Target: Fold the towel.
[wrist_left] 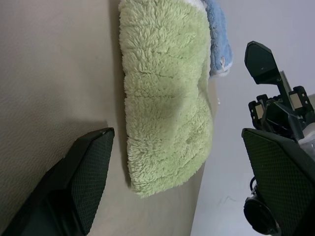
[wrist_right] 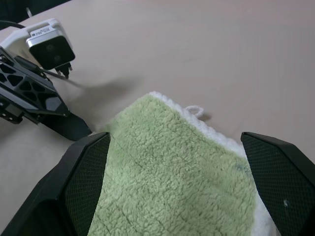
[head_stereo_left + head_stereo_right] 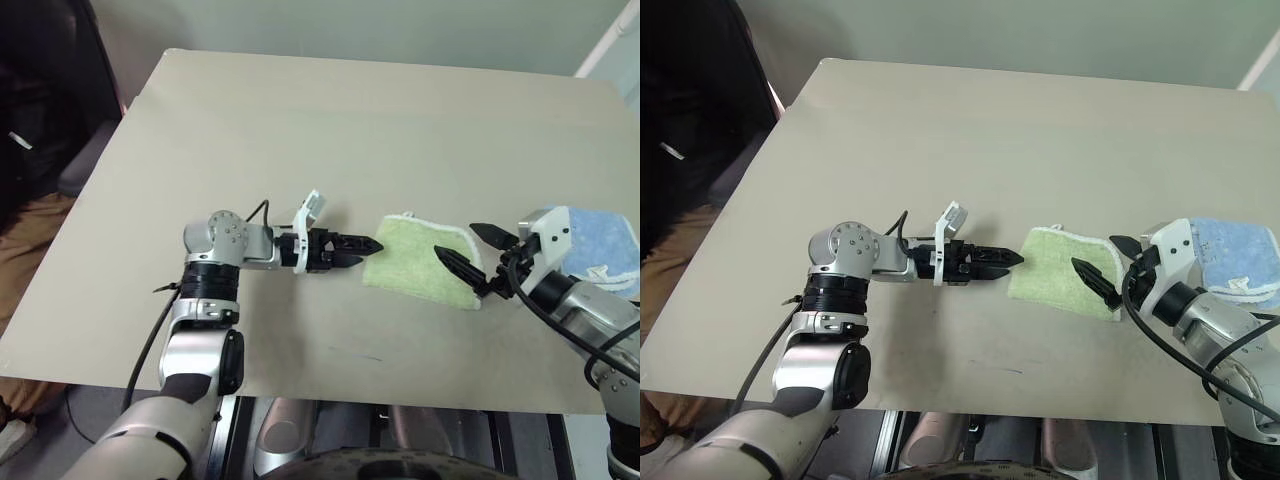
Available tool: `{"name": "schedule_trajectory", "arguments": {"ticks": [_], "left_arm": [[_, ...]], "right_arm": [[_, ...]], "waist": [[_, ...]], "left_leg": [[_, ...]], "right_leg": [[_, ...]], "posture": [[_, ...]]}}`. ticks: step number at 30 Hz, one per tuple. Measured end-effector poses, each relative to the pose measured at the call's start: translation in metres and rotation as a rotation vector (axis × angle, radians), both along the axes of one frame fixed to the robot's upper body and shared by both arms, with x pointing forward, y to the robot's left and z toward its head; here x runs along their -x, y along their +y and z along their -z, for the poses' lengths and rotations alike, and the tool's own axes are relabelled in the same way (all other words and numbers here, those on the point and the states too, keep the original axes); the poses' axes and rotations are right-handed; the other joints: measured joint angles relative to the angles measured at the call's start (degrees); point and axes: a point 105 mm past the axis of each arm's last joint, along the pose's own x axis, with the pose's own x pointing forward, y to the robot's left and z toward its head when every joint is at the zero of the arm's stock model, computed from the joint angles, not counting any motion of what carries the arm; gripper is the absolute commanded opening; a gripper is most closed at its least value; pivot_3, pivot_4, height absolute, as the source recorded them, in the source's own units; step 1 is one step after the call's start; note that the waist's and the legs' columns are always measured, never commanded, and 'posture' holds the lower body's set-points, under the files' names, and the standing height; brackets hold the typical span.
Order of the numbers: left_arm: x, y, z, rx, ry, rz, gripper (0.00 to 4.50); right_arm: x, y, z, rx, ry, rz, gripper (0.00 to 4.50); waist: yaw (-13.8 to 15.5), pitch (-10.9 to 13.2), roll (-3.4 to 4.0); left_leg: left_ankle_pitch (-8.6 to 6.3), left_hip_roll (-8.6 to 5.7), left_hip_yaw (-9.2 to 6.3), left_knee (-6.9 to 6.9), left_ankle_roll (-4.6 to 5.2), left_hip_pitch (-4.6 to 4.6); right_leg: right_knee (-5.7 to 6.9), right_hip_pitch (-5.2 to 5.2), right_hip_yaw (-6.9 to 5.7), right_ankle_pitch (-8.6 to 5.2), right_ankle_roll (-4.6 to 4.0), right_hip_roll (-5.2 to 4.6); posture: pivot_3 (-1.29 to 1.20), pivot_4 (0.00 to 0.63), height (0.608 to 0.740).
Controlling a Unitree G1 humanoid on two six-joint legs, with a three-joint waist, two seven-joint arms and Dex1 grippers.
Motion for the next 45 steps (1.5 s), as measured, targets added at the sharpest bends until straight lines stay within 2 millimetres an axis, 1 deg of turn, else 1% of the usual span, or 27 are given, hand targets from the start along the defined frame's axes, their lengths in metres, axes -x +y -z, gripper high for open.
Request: {"name": "schedule_trajectory", "arguments": {"ticks": [4,7,11,13,19,23,26,30,35,37,39,42,45], "left_arm": [[-0.001,-0.014,0.002,0.011,0.032,0.019,4.50],[0.000,-0.027,0.004,0.043,0.066,0.027,4.50],[0.003,-0.044,0.006,0.055,0.080,0.050,4.50],[0.006,-0.050,0.006,0.062,0.081,0.065,4.50],[0.012,-0.066,0.008,0.082,0.089,0.106,4.50],[0.014,-0.079,0.009,0.106,0.093,0.120,4.50],[0.015,-0.086,0.011,0.112,0.087,0.127,4.50],[0.018,-0.098,0.014,0.115,0.062,0.147,4.50],[0.021,-0.103,0.015,0.120,0.057,0.162,4.50],[0.022,-0.104,0.014,0.122,0.060,0.169,4.50],[0.022,-0.104,0.013,0.127,0.062,0.174,4.50],[0.022,-0.106,0.012,0.127,0.070,0.180,4.50],[0.022,-0.106,0.012,0.126,0.074,0.184,4.50]], "right_arm": [[0.003,0.000,0.003,0.007,0.014,0.005,4.49],[0.006,0.001,0.004,0.016,0.019,0.004,4.49],[0.008,-0.003,0.010,0.052,0.036,0.024,4.49],[0.008,-0.004,0.011,0.058,0.037,0.028,4.49],[0.009,-0.008,0.014,0.086,0.049,0.037,4.49],[0.009,-0.010,0.014,0.095,0.050,0.044,4.49],[0.011,-0.014,0.016,0.111,0.062,0.049,4.49],[0.013,-0.014,0.018,0.119,0.076,0.036,4.49],[0.017,-0.018,0.023,0.141,0.100,0.030,4.49],[0.021,-0.020,0.026,0.140,0.118,0.030,4.49],[0.023,-0.024,0.024,0.141,0.121,0.031,4.49],[0.033,-0.034,0.019,0.144,0.137,0.025,4.49],[0.045,-0.046,0.019,0.179,0.170,0.024,4.49]], "waist": [[0.99,-0.02,0.04],[1.49,-0.02,0.05],[2.06,-0.02,0.05],[2.19,-0.02,0.05],[2.46,-0.03,0.06],[3.14,-0.02,0.07],[3.45,-0.03,0.10],[4.15,-0.03,0.18],[4.37,-0.03,0.18],[4.40,-0.04,0.18],[4.41,-0.04,0.20],[4.58,-0.05,0.21],[4.61,-0.05,0.20]], "left_leg": [[-0.05,-0.15,-0.03,0.00,0.01,0.22],[-0.60,-0.39,-0.16,0.02,-0.10,0.33],[-0.58,-0.68,-0.23,0.04,-0.09,0.47],[-0.57,-0.88,-0.25,0.03,-0.06,0.49],[-0.71,-1.62,-0.25,0.03,0.43,0.50],[-0.74,-2.20,-0.24,0.04,0.97,0.54],[-0.76,-2.35,-0.31,0.04,1.20,0.55],[-0.71,-2.73,-0.43,0.06,1.48,0.48],[-0.69,-2.84,-0.43,0.07,1.61,0.22],[-0.73,-2.85,-0.43,0.07,1.66,0.15],[-0.73,-2.89,-0.43,0.07,1.67,0.08],[-0.74,-2.93,-0.46,0.08,1.68,-0.04],[-0.76,-2.92,-0.46,0.07,1.69,-0.05]], "right_leg": [[-0.03,0.31,0.02,-0.06,0.10,-0.09],[-0.13,0.58,0.06,-0.13,0.22,-0.20],[-0.25,0.89,0.11,-0.19,0.33,-0.42],[-0.25,0.92,0.11,-0.33,0.55,-0.66],[-0.27,1.14,0.06,-0.39,0.67,-1.36],[-0.46,1.41,0.03,-0.50,0.91,-1.94],[-0.96,1.73,0.06,-0.46,0.93,-1.96],[-1.08,1.91,0.22,-0.50,0.98,-2.16],[-1.29,1.95,0.36,-0.52,1.02,-2.18],[-1.32,1.95,0.36,-0.57,1.16,-2.18],[-1.33,1.91,0.36,-0.62,1.32,-2.21],[-1.34,1.88,0.37,-0.69,1.51,-2.23],[-1.35,1.89,0.37,-0.75,1.60,-2.23]], "posture": [[0.00,0.150,0.740],[0.00,0.150,0.740],[0.00,0.150,0.740],[0.00,0.150,0.740],[0.00,0.150,0.740],[0.00,0.150,0.740],[0.00,0.150,0.740],[0.00,0.150,0.740],[0.00,0.150,0.740],[0.00,0.150,0.740],[0.00,0.150,0.740],[0.00,0.150,0.740],[0.00,0.150,0.740]]}}
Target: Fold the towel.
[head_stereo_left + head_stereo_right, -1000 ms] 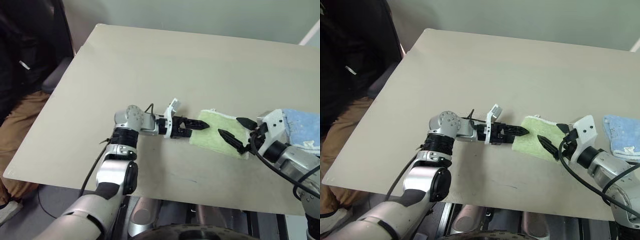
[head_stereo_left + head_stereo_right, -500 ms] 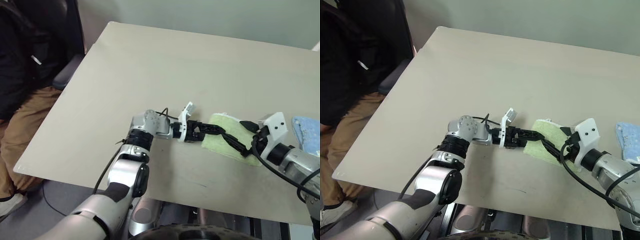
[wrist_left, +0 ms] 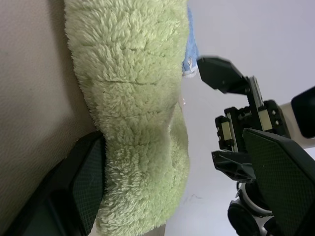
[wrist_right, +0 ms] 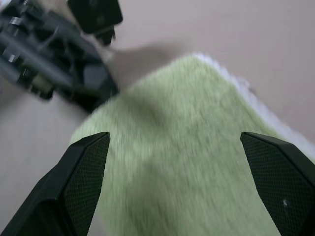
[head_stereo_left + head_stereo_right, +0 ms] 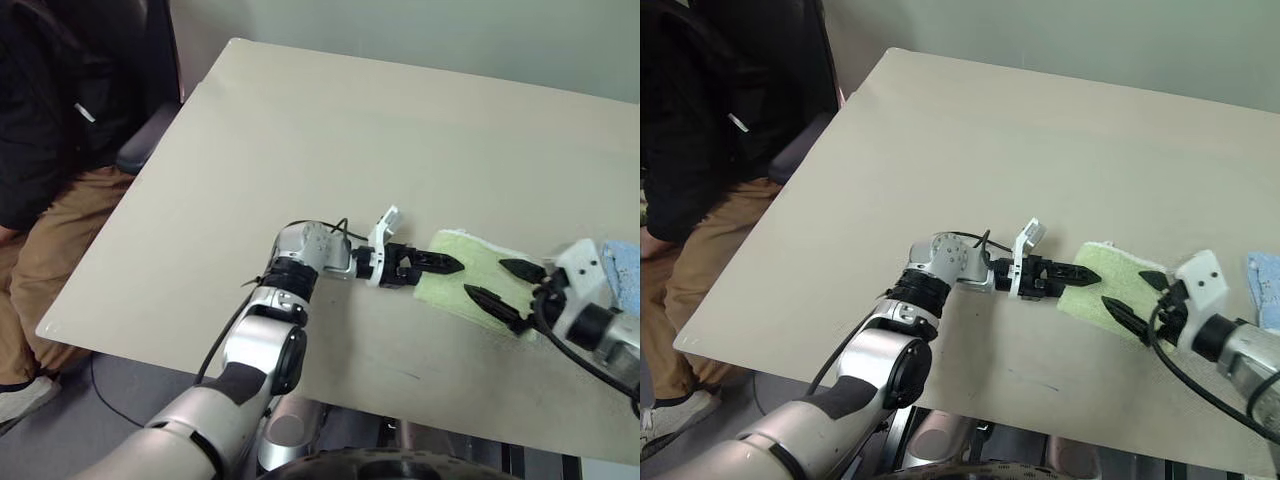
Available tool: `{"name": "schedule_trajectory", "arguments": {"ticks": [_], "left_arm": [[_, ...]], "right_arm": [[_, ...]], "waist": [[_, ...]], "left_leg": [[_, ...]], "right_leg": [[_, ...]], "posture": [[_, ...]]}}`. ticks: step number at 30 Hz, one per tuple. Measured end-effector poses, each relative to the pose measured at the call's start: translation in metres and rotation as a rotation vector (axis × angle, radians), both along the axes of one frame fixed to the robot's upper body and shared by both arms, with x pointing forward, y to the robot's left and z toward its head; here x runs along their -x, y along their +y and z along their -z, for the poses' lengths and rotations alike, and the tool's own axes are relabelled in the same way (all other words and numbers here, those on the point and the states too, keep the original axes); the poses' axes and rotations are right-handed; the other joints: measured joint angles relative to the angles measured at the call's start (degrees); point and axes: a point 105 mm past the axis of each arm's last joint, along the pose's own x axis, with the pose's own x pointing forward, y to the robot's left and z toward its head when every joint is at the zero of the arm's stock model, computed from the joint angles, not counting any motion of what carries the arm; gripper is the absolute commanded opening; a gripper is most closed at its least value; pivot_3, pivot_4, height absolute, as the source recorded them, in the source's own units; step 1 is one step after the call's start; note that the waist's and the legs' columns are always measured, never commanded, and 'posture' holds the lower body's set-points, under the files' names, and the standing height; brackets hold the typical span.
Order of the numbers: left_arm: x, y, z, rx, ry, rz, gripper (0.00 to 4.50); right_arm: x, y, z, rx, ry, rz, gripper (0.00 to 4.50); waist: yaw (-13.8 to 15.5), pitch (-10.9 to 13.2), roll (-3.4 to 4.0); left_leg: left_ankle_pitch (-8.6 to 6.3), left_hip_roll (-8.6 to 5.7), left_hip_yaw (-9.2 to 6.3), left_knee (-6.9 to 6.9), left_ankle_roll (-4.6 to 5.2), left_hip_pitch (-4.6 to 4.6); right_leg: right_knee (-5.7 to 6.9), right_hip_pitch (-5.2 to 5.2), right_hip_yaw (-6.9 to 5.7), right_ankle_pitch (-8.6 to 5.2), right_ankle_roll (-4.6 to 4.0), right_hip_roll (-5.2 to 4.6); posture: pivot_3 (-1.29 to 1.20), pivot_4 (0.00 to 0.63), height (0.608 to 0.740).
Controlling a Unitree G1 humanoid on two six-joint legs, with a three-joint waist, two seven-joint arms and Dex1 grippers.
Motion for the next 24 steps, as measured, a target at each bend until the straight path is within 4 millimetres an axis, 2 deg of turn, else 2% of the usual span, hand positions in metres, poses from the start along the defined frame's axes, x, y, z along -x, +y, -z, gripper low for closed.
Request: {"name": "schedule_trajectory", "arguments": {"ticks": [6,12,15,18,22,24], "left_arm": [[0.003,-0.004,0.001,0.002,-0.039,0.031,4.50],[0.007,-0.011,0.001,0.013,-0.066,0.064,4.50],[0.006,-0.012,0.002,0.018,-0.059,0.062,4.50],[0.005,-0.013,0.002,0.017,-0.060,0.060,4.50],[0.004,-0.015,0.002,0.019,-0.056,0.059,4.50],[0.003,-0.016,0.004,0.008,-0.059,0.061,3.91]], "right_arm": [[0.007,-0.013,-0.002,0.013,0.004,0.035,4.49],[0.034,-0.041,0.002,0.039,0.077,0.103,4.49],[0.044,-0.056,0.001,0.046,0.093,0.150,4.49],[0.045,-0.059,-0.002,0.048,0.082,0.158,4.49],[0.046,-0.060,0.000,0.042,0.088,0.166,4.49],[0.047,-0.060,0.001,0.038,0.088,0.170,4.50]], "waist": [[0.06,0.00,0.02],[0.77,-0.02,0.04],[0.77,0.00,0.00],[0.75,0.01,-0.02],[0.75,0.01,-0.01],[0.75,0.01,0.01]], "left_leg": [[0.02,-0.01,-0.02,0.00,0.01,-0.05],[-0.16,-0.13,0.01,0.02,0.28,-0.09],[-0.23,-0.21,0.10,0.03,0.37,-0.06],[-0.59,-0.25,0.20,0.04,1.01,-0.03],[-0.56,-0.25,0.22,0.04,1.00,-0.03],[-0.54,-0.25,0.26,0.06,1.02,-0.03]], "right_leg": [[0.00,0.05,0.07,-0.05,0.08,0.01],[-0.13,0.20,0.35,-0.25,0.38,0.01],[-0.13,0.19,0.88,-0.41,0.62,0.14],[-0.13,0.19,1.07,-0.50,0.78,0.16],[-0.11,0.25,1.09,-0.47,0.74,0.17],[-0.11,0.27,1.11,-0.47,0.74,0.17]], "posture": [[0.00,0.150,0.740],[0.00,0.150,0.740],[0.00,0.150,0.740],[0.00,0.150,0.740],[0.00,0.150,0.740],[0.00,0.150,0.740]]}}
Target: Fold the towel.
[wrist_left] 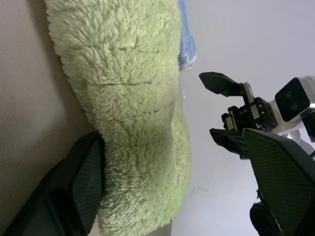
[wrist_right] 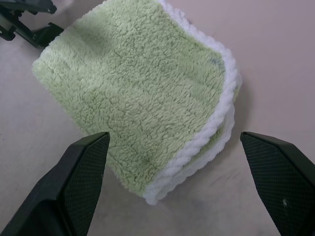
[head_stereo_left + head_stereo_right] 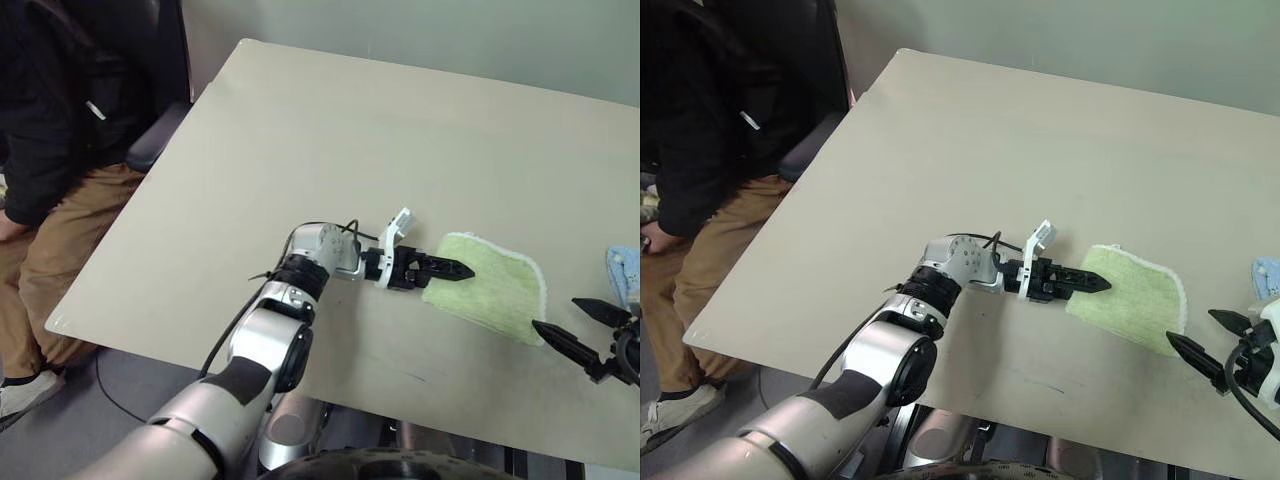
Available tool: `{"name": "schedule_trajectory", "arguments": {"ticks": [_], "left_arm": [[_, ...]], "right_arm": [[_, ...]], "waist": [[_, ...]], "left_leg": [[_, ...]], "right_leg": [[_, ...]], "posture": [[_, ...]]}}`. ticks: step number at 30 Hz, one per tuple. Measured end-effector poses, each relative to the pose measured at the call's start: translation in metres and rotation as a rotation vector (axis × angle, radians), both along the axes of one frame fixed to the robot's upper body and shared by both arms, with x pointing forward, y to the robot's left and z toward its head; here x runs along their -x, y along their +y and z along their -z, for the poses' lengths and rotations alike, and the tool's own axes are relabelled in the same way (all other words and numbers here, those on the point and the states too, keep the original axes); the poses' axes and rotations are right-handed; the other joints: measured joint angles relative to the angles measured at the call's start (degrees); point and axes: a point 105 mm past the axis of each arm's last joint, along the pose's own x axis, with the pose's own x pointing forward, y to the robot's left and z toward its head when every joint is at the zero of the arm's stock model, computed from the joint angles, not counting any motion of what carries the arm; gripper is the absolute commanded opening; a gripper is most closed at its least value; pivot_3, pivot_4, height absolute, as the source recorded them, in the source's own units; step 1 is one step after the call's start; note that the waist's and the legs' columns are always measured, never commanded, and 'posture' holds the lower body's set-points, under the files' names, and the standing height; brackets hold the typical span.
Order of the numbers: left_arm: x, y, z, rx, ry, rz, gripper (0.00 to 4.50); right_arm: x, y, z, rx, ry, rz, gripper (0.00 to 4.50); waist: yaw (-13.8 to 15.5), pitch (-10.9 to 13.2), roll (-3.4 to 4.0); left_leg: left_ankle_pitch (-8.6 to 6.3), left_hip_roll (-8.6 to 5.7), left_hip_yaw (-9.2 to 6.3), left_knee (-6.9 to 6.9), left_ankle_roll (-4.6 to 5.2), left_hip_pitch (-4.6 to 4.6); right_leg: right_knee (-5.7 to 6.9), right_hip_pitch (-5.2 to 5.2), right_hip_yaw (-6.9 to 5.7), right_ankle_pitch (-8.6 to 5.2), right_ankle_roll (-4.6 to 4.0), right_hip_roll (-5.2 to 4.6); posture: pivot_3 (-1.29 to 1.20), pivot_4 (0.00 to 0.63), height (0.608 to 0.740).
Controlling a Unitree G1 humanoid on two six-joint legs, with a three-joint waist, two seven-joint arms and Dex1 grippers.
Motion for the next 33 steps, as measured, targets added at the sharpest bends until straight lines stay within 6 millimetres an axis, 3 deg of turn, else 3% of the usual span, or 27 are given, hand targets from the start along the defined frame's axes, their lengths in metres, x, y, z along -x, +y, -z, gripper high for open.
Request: {"name": "schedule_trajectory", "arguments": {"ticks": [5,7,12,25,27,33], "left_arm": [[0.000,-0.001,0.006,-0.023,-0.009,0.006,2.16],[0.000,-0.001,0.006,-0.015,-0.003,0.008,1.47],[-0.001,-0.004,-0.002,0.016,-0.004,0.016,0.01],[-0.007,0.000,-0.010,0.071,0.002,-0.015,0.01],[-0.015,0.007,-0.015,0.090,0.004,-0.059,0.01],[-0.057,0.047,-0.043,0.115,-0.075,-0.273,0.01]], "right_arm": [[0.000,0.000,0.000,0.001,0.002,0.002,4.50],[0.000,0.000,0.001,0.002,0.003,0.002,4.50],[-0.002,0.000,-0.001,0.005,-0.008,0.001,4.50],[-0.006,-0.001,-0.002,0.018,-0.026,0.023,4.50],[-0.006,0.000,-0.001,0.015,-0.028,0.025,4.50],[-0.012,0.008,0.005,-0.010,-0.027,0.004,4.50]], "waist": [[-0.42,0.06,-0.04],[-0.49,0.04,-0.02],[-0.44,-0.03,0.11],[-0.94,0.01,0.13],[-1.34,0.02,0.12],[-3.60,0.04,0.08]], "left_leg": [[0.03,0.01,0.07,0.00,-0.04,-0.02],[0.34,0.02,0.07,-0.03,-0.59,-0.02],[0.25,0.01,0.07,-0.03,-0.24,0.02],[0.27,0.01,0.09,-0.02,-0.15,-0.15],[0.62,0.02,0.14,-0.05,-0.73,-0.26],[0.63,0.14,0.31,-0.27,-0.75,-0.19]], "right_leg": [[0.09,-0.11,0.02,0.05,0.16,0.00],[0.13,-0.12,0.02,0.03,0.18,0.00],[0.13,0.03,0.07,-0.28,0.68,0.00],[0.59,-0.30,0.12,-0.34,0.61,0.02],[0.61,-0.47,0.12,-0.39,0.58,0.04],[0.64,-0.63,0.12,-0.42,1.05,0.10]], "posture": [[0.00,0.150,0.740],[0.00,0.150,0.740],[0.00,0.150,0.740],[0.00,0.150,0.740],[0.00,0.150,0.740],[0.00,0.150,0.740]]}}
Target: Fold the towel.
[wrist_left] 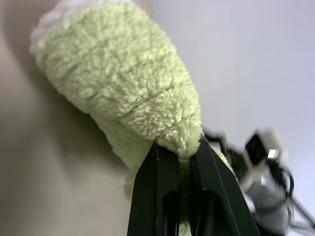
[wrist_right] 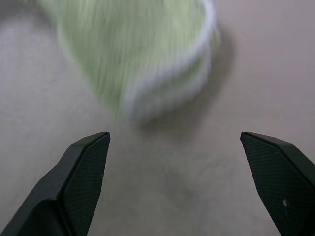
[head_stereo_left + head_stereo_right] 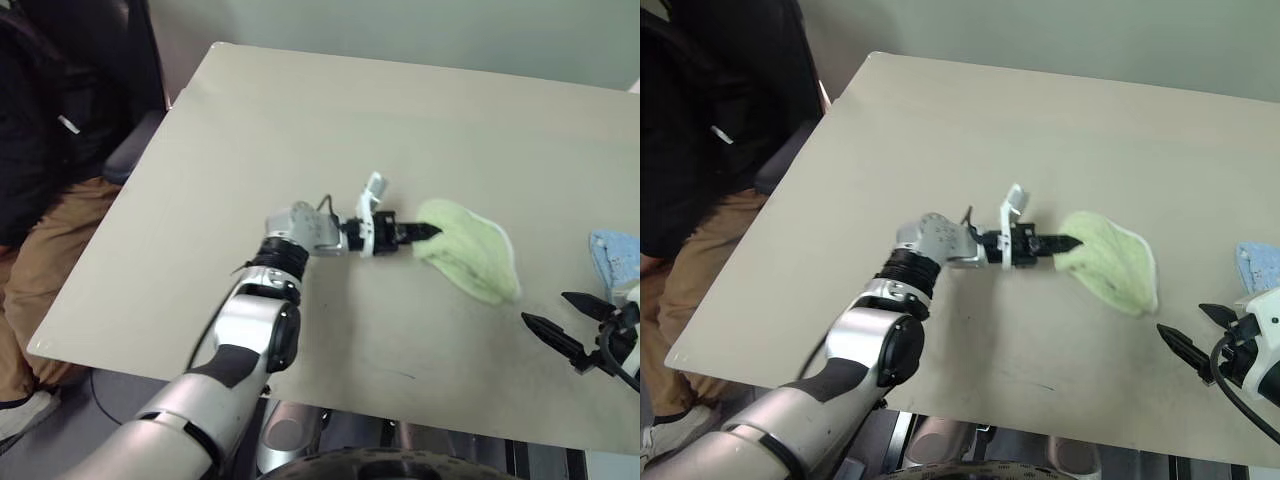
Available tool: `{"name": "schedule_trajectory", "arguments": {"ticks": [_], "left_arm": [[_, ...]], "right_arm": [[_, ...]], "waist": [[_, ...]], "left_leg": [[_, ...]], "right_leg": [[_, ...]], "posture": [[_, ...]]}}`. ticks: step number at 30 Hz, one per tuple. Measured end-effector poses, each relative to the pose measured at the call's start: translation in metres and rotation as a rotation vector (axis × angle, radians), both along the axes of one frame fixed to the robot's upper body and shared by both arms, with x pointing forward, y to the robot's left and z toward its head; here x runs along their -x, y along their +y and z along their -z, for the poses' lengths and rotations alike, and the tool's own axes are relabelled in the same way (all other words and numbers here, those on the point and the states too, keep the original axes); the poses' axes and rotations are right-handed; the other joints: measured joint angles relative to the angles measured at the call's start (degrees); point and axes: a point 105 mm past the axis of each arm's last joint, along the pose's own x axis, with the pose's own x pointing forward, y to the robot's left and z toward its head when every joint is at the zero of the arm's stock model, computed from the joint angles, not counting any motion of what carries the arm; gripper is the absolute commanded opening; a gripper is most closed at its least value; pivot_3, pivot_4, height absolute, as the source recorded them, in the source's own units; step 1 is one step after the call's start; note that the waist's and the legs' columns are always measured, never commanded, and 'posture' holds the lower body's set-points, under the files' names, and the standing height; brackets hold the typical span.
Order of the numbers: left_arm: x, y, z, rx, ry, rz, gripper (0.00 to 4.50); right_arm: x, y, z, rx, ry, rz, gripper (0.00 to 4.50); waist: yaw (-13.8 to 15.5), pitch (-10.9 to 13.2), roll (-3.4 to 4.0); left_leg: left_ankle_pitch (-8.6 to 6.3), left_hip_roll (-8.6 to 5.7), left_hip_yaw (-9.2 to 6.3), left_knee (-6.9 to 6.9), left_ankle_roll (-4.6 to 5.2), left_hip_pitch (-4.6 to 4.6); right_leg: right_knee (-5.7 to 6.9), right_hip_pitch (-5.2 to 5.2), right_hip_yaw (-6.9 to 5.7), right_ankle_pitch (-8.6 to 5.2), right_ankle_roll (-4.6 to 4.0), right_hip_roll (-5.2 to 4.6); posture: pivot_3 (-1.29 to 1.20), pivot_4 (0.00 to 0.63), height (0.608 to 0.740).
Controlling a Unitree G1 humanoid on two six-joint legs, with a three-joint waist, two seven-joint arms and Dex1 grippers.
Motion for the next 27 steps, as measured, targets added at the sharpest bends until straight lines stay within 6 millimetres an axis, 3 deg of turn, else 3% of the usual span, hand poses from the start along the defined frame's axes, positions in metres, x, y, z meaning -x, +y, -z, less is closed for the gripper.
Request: {"name": "schedule_trajectory", "arguments": {"ticks": [3,12,18,20,27], "left_arm": [[-0.017,0.027,-0.007,-0.005,-0.008,-0.111,0.01],[-0.051,0.097,-0.034,-0.035,-0.087,-0.376,0.01],[-0.080,0.159,-0.074,-0.059,-0.234,-0.633,0.01],[-0.087,0.184,-0.077,-0.073,-0.252,-0.743,0.01],[-0.101,0.243,-0.081,-0.137,-0.280,-1.063,0.01]], "right_arm": [[-0.006,0.004,0.000,-0.008,-0.010,-0.014,4.50],[-0.024,0.008,0.001,-0.019,-0.024,-0.051,4.50],[-0.034,0.010,0.004,-0.017,-0.019,-0.074,4.50],[-0.035,0.014,0.005,-0.017,-0.016,-0.095,4.50],[-0.044,0.013,0.003,-0.008,-0.015,-0.129,4.50]], "waist": [[-0.79,0.01,0.10],[-1.04,0.10,-0.06],[-1.17,0.10,-0.05],[-1.23,0.10,-0.05],[-1.15,0.10,-0.05]], "left_leg": [[0.28,0.07,0.00,-0.04,0.46,0.02],[0.27,0.07,-0.04,0.03,0.57,-0.07],[0.26,0.08,-0.04,0.01,0.54,-0.03],[0.25,0.08,-0.05,0.00,0.53,-0.04],[0.26,0.08,-0.06,0.05,0.54,-0.08]], "right_leg": [[0.02,-0.06,0.00,-0.03,0.01,0.04],[0.00,-0.05,-0.03,0.23,-0.59,0.05],[0.02,-0.09,-0.05,0.21,-0.70,0.07],[0.03,-0.11,-0.08,0.19,-0.74,0.08],[0.03,-0.13,-0.14,0.17,-0.81,0.09]], "posture": [[0.00,0.150,0.740],[0.00,0.150,0.740],[0.00,0.150,0.740],[0.00,0.150,0.740],[0.00,0.150,0.740]]}}
